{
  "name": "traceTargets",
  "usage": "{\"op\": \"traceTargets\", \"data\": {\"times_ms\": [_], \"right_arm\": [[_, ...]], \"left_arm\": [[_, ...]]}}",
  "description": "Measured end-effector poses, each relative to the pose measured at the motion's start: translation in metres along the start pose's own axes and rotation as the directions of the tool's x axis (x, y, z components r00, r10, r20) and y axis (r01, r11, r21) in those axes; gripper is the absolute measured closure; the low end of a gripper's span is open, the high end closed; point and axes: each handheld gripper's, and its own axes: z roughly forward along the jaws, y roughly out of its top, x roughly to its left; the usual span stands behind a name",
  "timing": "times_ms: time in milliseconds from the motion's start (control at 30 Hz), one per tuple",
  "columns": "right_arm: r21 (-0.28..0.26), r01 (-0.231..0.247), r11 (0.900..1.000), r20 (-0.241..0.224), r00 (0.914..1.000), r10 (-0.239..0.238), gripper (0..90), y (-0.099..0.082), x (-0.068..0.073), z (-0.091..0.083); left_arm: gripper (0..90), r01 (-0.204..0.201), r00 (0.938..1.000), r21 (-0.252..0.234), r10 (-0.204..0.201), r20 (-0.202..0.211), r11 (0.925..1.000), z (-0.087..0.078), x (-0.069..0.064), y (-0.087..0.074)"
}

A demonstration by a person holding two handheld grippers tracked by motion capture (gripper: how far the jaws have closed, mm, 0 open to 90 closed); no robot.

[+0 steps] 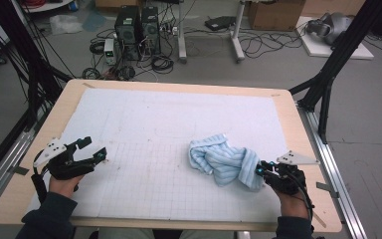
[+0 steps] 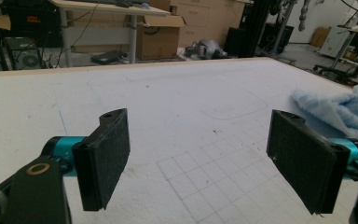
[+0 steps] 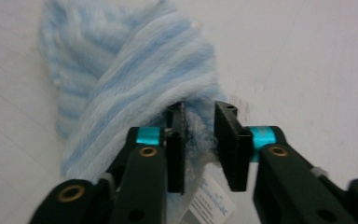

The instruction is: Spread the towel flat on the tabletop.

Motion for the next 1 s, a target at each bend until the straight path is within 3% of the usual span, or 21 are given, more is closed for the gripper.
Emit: {"op": "traceTargets", "data": {"times_ms": [100,167,267,400,467,533,600,667,700,767,833,900,933,1000], "right_arm": [[-0.069,0.002,0.9976,-0.006,1.0000,-0.002,50.2,0.019,0.007,-0.002],[-0.113,0.010,0.9936,-0.021,0.9997,-0.013,45.3,0.033,0.012,0.001],[-0.118,0.039,0.9923,-0.043,0.9981,-0.044,40.1,0.055,0.022,0.015],[-0.026,0.117,0.9928,-0.078,0.9899,-0.118,41.6,0.075,0.038,0.052],[0.055,0.136,0.9891,-0.108,0.9856,-0.130,42.1,0.080,0.043,0.075],[0.152,0.165,0.9745,-0.130,0.9808,-0.146,43.7,0.079,0.047,0.096],[0.234,0.196,0.9523,-0.142,0.9760,-0.165,48.7,0.074,0.050,0.113],[0.262,0.189,0.9464,-0.167,0.9746,-0.149,59.2,0.068,0.051,0.122],[0.286,0.196,0.9380,-0.182,0.9721,-0.148,65.0,0.066,0.052,0.125],[0.288,0.197,0.9370,-0.214,0.9671,-0.137,78.4,0.063,0.055,0.125],[0.302,0.195,0.9332,-0.230,0.9648,-0.126,82.6,0.060,0.060,0.124],[0.301,0.189,0.9347,-0.273,0.9563,-0.105,83.2,0.060,0.064,0.121],[0.294,0.185,0.9378,-0.305,0.9479,-0.091,83.2,0.060,0.068,0.119],[0.252,0.211,0.9446,-0.377,0.9201,-0.105,83.1,0.060,0.078,0.118]], "left_arm": [[21.6,0.000,1.0000,-0.004,0.000,0.002,1.0000,0.000,-0.002,0.000],[21.7,-0.004,1.0000,0.001,0.004,0.004,1.0000,0.000,-0.001,0.000],[21.8,0.001,1.0000,-0.002,-0.001,0.005,1.0000,0.000,-0.001,0.000],[22.1,-0.001,1.0000,-0.005,0.001,0.004,1.0000,-0.001,0.000,0.001],[22.4,-0.002,1.0000,-0.003,0.002,0.005,1.0000,-0.002,0.001,0.001],[22.4,-0.001,1.0000,-0.004,0.001,0.004,1.0000,-0.002,0.001,0.001],[22.4,0.004,1.0000,-0.007,-0.004,0.002,1.0000,-0.002,0.001,0.000],[22.5,0.004,1.0000,-0.007,-0.004,0.003,1.0000,-0.002,0.001,0.000],[22.7,0.003,1.0000,-0.008,-0.003,0.002,1.0000,-0.003,0.001,0.000],[23.2,0.003,1.0000,-0.009,-0.003,0.002,1.0000,-0.003,0.001,0.000],[23.6,0.002,1.0000,-0.009,-0.002,0.002,1.0000,-0.003,0.001,0.000],[23.8,0.001,1.0000,-0.010,-0.001,0.002,1.0000,-0.003,0.000,0.001],[23.8,0.000,1.0000,-0.009,0.001,0.001,1.0000,-0.003,0.000,0.001],[24.0,-0.003,1.0000,-0.012,0.003,-0.002,0.9999,-0.002,0.001,0.001]]}}
